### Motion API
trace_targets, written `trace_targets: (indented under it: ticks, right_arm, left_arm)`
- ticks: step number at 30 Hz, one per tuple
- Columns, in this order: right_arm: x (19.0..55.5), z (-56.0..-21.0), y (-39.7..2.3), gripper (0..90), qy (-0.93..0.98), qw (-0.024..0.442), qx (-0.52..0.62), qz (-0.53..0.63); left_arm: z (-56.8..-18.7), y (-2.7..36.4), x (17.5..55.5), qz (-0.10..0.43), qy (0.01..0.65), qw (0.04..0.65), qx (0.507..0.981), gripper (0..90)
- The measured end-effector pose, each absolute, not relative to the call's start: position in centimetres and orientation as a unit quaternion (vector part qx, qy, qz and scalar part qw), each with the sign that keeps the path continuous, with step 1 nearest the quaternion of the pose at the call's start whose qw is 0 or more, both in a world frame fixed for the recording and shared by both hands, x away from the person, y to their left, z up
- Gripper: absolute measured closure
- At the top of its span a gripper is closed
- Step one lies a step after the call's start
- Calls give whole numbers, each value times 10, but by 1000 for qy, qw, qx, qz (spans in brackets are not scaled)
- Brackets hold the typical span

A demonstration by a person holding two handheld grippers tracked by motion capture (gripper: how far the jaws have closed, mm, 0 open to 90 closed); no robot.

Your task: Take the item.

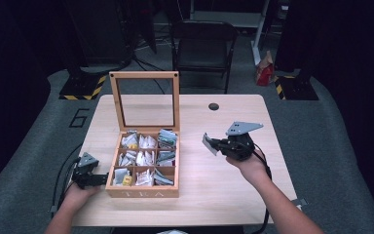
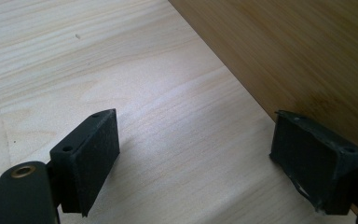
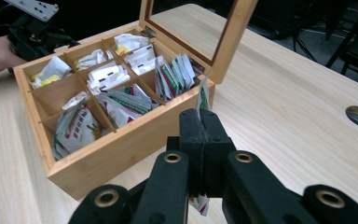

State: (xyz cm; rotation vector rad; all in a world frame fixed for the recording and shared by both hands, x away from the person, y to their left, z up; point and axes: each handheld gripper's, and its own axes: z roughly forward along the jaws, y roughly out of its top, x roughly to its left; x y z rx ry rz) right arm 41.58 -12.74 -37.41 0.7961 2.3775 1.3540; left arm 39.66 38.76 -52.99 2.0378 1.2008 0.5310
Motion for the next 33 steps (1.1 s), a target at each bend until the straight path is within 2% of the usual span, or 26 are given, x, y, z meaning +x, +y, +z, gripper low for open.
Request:
trace_targets:
  ticks: [20, 33]
  right_arm:
    - [420, -386, -149, 895, 820, 166, 300, 457]
    - [417, -408, -155, 894, 825, 168, 308, 443]
  left_arm:
    - [-530, 388, 397, 205, 464, 351, 787, 149]
    - [-530, 388, 397, 205, 464, 351, 787, 149]
